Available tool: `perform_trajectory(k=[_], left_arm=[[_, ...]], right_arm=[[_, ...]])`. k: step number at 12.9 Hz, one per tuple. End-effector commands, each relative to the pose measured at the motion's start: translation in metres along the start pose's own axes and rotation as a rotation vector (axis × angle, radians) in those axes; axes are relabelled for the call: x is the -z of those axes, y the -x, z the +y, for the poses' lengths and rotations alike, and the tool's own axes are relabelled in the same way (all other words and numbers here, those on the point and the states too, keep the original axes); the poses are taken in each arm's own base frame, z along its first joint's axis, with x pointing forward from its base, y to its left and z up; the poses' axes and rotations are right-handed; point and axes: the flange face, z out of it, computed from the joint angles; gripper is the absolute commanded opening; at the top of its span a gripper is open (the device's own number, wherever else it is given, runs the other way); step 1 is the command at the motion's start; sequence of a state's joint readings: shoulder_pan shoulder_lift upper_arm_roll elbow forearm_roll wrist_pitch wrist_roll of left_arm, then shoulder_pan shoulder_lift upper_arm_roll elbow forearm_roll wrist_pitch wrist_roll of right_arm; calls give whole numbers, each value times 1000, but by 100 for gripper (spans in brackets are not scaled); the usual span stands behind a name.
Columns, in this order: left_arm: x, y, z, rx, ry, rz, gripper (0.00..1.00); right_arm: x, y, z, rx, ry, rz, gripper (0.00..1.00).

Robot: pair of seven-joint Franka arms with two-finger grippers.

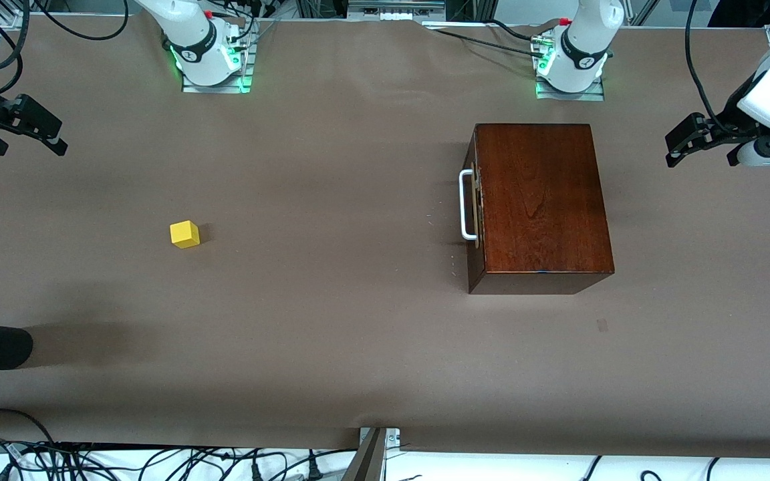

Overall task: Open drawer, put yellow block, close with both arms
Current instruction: 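Move the right gripper toward the yellow cube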

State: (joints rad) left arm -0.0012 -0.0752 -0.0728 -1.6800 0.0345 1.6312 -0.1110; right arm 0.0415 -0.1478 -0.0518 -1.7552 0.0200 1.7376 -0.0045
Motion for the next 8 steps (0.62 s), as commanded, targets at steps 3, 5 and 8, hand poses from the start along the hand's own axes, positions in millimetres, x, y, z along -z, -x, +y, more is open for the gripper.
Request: perform_trajectory(k=[3,5,8], left_arm=[[9,-4,1,-12,8,25,100],[9,-4,1,-4,7,17,100],[9,-4,1,-4,7,16,100]], right_arm=[[1,10,-8,-2,8,-9,100],[-1,8,-15,7,7,-13,100],[1,8,-16,3,0,-10,100]])
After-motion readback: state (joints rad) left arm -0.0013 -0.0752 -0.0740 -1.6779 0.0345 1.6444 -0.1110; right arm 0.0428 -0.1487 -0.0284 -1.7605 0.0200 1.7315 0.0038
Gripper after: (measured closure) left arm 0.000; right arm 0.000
